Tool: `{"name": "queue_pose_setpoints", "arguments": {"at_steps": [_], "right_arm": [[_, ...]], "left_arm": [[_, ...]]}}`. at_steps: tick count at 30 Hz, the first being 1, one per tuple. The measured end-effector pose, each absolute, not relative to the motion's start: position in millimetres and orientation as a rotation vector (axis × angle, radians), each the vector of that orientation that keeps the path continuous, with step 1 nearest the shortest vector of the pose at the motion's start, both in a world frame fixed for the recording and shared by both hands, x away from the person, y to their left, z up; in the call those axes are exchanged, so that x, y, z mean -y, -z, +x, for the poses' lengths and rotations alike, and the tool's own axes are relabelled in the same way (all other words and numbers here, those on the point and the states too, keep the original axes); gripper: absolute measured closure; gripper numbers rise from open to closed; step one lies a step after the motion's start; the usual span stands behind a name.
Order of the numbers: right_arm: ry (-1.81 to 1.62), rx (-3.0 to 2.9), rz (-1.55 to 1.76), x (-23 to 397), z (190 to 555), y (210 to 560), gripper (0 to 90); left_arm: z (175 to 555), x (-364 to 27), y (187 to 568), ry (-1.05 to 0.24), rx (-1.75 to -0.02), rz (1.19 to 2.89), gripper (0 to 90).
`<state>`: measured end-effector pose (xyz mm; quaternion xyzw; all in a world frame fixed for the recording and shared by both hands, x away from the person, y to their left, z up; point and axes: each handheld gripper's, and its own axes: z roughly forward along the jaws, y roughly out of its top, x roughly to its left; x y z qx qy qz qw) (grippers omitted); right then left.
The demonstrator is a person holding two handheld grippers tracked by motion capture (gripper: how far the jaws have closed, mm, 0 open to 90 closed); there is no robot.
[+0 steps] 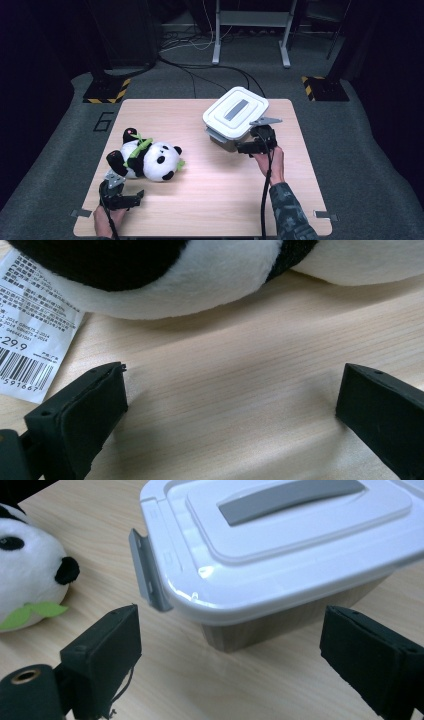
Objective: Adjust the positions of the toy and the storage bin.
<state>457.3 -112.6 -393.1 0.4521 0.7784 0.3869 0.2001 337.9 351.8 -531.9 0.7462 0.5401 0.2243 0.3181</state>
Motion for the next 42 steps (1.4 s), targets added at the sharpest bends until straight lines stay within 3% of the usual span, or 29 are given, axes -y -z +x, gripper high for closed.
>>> {"name": "queue_pose_setpoints", "arguments": {"at_steps": [16, 21, 31, 42], "right_arm": [[-1.020, -2.149, 1.356, 81.3, 509.6, 389.1, 15.2], [-0.969, -2.118, 1.387, 68.9, 521.4, 394.2, 21.5], [-0.939, -2.098, 1.423, 73.4, 520.0, 395.6, 34.3], [-0.879, -2.163, 1.385, 82.5, 515.9, 390.0, 35.0]], "left_arm": [[337.9, -352.0, 531.7, -0.598, -1.437, 1.956, 0.0], [337.9, -352.1, 531.7, -0.598, -1.438, 1.956, 0.0], [337.9, -352.0, 531.7, -0.598, -1.438, 1.956, 0.0], [338.1, -352.1, 531.9, -0.599, -1.442, 1.949, 0.0]]}}
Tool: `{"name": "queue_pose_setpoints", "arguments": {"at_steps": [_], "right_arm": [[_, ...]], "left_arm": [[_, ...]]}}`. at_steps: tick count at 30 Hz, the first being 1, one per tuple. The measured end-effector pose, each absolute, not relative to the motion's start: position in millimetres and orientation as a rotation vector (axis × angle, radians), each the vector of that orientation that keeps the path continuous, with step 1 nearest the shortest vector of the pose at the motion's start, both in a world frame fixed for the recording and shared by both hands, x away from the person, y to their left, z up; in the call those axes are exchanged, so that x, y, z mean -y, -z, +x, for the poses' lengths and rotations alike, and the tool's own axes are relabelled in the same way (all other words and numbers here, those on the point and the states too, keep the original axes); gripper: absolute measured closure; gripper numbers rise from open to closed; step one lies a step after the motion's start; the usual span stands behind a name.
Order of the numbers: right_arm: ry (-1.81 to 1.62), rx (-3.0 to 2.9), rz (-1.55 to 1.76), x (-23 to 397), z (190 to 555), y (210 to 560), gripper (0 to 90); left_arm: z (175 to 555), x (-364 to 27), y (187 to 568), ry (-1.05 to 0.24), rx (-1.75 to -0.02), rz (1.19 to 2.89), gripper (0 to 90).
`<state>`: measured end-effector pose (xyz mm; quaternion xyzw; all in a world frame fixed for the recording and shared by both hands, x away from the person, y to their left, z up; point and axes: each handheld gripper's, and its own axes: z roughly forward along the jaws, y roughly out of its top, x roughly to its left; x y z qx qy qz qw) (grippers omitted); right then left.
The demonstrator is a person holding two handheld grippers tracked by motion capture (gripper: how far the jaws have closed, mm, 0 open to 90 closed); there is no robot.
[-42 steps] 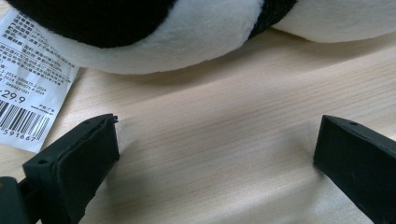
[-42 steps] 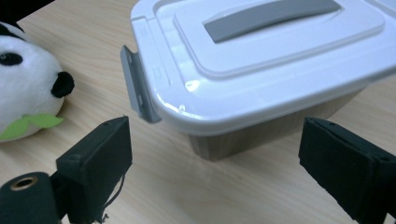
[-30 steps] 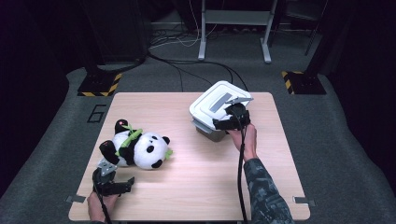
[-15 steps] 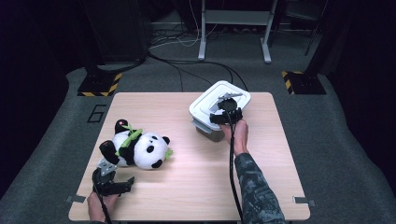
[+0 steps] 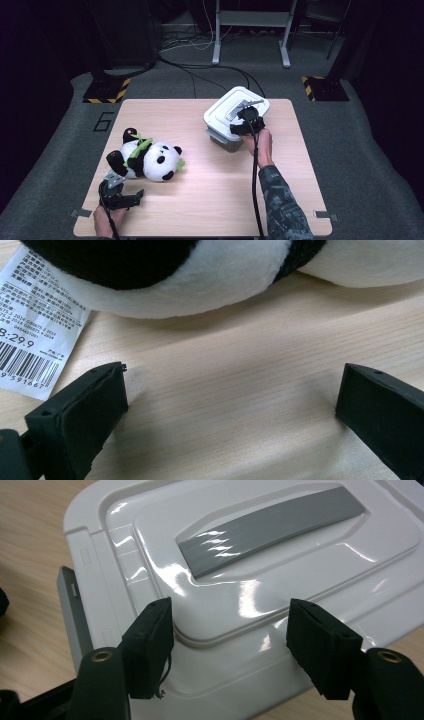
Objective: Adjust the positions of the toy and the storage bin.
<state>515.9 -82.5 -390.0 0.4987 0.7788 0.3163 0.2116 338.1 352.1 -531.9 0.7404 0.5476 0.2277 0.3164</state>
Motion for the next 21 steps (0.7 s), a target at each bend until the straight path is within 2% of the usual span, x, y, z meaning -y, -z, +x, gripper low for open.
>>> {"name": "queue_pose_setpoints", "arguments": {"at_steps": [13, 16, 21], "right_arm": [[-0.889, -2.133, 1.395, 69.4, 528.8, 389.0, 29.0], [-0.894, -2.099, 1.401, 63.1, 534.4, 386.1, 33.4], [-0.877, -2.039, 1.448, 56.7, 547.7, 385.0, 34.1]], "left_arm": [[338.2, -351.9, 532.2, -0.604, -1.442, 1.946, 0.0], [338.1, -352.0, 532.0, -0.599, -1.442, 1.948, 0.0], [338.2, -351.9, 532.3, -0.604, -1.442, 1.945, 0.0]]}}
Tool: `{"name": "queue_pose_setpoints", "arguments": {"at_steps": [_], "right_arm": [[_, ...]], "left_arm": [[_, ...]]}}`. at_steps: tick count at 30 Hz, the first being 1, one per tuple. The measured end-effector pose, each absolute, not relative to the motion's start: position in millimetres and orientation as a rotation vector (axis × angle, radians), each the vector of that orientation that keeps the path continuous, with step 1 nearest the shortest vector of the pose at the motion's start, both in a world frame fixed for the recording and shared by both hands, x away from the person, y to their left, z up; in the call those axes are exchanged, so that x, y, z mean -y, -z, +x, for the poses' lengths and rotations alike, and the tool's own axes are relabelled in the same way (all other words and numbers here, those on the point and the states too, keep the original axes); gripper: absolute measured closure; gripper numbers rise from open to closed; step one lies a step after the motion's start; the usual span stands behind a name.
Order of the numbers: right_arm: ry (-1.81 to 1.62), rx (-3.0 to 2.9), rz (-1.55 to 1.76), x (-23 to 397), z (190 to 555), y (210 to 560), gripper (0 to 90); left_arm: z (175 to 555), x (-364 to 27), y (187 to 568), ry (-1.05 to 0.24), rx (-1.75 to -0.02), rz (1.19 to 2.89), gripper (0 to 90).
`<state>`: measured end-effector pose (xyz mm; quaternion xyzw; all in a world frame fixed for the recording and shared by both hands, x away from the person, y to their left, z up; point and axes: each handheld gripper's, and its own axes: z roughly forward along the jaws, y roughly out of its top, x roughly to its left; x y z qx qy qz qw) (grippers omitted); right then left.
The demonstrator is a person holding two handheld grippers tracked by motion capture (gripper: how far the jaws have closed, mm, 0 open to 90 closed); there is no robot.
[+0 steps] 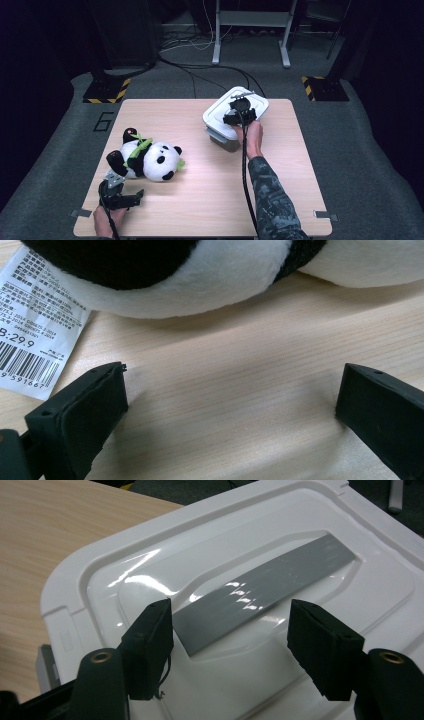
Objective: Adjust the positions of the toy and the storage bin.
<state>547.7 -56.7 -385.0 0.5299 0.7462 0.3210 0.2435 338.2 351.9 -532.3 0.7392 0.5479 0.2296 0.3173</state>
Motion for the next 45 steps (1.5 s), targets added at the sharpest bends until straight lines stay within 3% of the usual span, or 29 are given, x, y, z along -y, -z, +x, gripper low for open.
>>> {"name": "queue_pose_setpoints", "arguments": {"at_steps": [19, 45], "right_arm": [[-0.849, -1.949, 1.547, 46.4, 560.8, 391.0, 39.1], [-0.945, -2.035, 1.464, 83.4, 518.4, 392.2, 58.6]], "left_arm": [[338.0, -352.1, 531.9, -0.598, -1.443, 1.949, 0.0], [338.0, -352.1, 531.9, -0.602, -1.443, 1.950, 0.0]]}}
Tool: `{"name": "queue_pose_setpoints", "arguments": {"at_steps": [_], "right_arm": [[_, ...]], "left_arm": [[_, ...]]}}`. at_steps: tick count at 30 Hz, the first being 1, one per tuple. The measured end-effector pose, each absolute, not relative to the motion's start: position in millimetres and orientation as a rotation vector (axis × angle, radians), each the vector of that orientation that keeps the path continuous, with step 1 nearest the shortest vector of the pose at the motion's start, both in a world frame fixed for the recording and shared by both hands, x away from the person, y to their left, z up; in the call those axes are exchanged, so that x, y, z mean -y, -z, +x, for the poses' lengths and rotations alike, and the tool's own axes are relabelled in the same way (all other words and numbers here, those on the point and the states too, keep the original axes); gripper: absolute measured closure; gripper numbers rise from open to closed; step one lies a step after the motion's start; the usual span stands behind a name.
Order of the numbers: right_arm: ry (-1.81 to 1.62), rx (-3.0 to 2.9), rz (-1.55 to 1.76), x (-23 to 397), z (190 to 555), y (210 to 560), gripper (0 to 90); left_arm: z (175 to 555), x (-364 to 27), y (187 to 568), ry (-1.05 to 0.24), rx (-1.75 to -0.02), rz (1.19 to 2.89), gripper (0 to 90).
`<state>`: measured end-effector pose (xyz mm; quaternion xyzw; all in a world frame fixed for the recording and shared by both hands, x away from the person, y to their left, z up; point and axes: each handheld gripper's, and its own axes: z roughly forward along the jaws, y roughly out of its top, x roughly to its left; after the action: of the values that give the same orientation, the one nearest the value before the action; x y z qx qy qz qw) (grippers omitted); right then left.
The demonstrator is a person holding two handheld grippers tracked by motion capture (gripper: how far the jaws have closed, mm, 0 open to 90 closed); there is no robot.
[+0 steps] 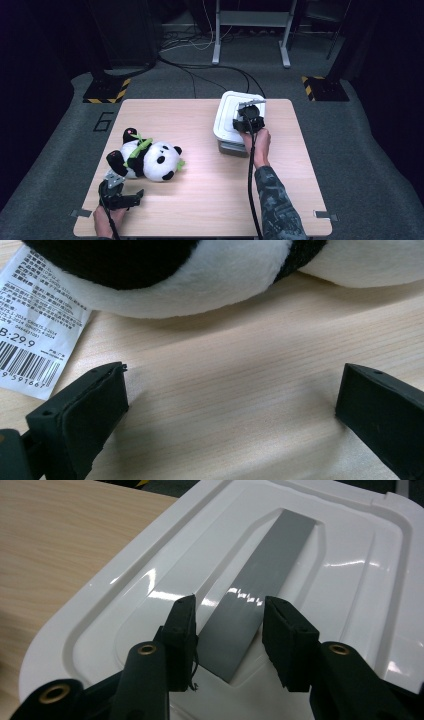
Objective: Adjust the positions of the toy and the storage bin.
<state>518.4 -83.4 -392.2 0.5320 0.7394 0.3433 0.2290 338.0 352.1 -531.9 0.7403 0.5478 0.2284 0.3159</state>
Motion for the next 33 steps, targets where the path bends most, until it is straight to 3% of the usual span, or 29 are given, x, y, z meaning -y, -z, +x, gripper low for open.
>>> {"name": "queue_pose_setpoints", "arguments": {"at_steps": [18, 33], "right_arm": [[-1.048, -2.188, 1.318, 106.8, 486.9, 393.2, 66.3], [-0.973, -2.229, 1.319, 98.9, 504.2, 387.3, 60.9]], "left_arm": [[338.0, -352.2, 531.9, -0.603, -1.444, 1.948, 0.0], [338.1, -352.2, 531.9, -0.603, -1.444, 1.948, 0.0]]}}
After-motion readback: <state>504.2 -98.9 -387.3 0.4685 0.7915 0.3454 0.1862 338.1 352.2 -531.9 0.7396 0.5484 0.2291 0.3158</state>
